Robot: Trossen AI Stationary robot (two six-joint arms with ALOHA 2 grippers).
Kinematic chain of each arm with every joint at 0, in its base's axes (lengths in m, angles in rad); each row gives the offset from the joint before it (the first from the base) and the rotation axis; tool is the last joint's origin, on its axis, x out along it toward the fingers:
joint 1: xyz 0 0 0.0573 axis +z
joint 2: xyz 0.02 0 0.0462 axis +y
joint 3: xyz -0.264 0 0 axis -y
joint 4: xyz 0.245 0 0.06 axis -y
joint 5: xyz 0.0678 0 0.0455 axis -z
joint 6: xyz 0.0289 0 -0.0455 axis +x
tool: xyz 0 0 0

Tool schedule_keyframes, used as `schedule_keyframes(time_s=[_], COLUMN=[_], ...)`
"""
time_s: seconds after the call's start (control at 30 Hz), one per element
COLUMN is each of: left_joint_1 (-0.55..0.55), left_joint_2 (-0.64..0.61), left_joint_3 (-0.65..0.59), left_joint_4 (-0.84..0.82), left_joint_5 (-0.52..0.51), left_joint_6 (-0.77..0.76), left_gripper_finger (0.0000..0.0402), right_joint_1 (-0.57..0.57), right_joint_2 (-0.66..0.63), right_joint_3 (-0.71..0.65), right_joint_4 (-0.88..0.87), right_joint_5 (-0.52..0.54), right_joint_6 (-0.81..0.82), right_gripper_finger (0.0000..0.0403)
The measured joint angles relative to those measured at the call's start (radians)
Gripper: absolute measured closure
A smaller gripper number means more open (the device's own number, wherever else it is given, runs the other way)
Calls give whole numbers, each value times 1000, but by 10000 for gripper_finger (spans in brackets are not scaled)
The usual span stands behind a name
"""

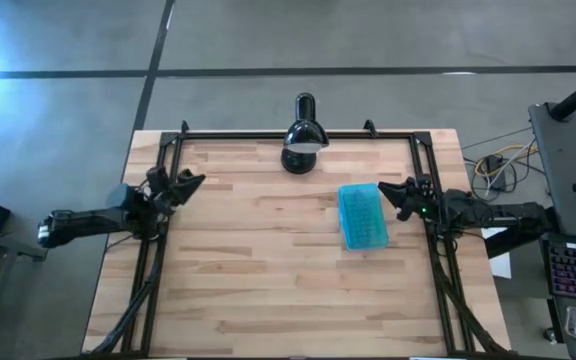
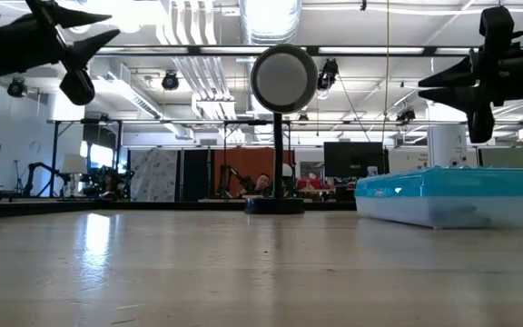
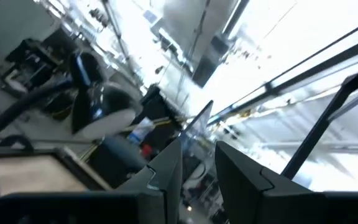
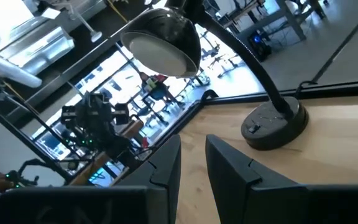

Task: Pick & place school supplies into a supply box
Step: Return to Home Position

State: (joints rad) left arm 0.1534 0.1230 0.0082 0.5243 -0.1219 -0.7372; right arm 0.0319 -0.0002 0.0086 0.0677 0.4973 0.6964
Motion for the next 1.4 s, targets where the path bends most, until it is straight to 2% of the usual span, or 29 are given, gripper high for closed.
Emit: schedule_keyframes(time_s=[0.13, 0.3, 0.57, 0.83, 1.13, 1.4], left_joint_1=[4, 4, 2, -2, -2, -4], left_joint_2=[-47, -118, -122, -122, -122, -112], left_joint_3=[0, 0, -1, -1, -1, -1], left_joint_4=[-13, -126, -495, -499, -506, -486], left_joint_5=[0, 0, 10, 30, 27, 23], left_joint_6=[0, 1, 0, 1, 0, 0], left_gripper_finger=[321, 321, 321, 321, 321, 321], right_joint_1=[1, 1, 1, -3, -80, -86], right_joint_2=[0, 0, 0, 0, 0, 0], right_joint_3=[0, 0, 0, 0, 0, 0], right_joint_4=[0, 0, -1, -1, -1, -1], right_joint_5=[0, 0, 0, 0, 0, 0], right_joint_6=[0, 0, 0, 0, 0, 0], right_gripper_finger=[335, 335, 335, 335, 335, 335])
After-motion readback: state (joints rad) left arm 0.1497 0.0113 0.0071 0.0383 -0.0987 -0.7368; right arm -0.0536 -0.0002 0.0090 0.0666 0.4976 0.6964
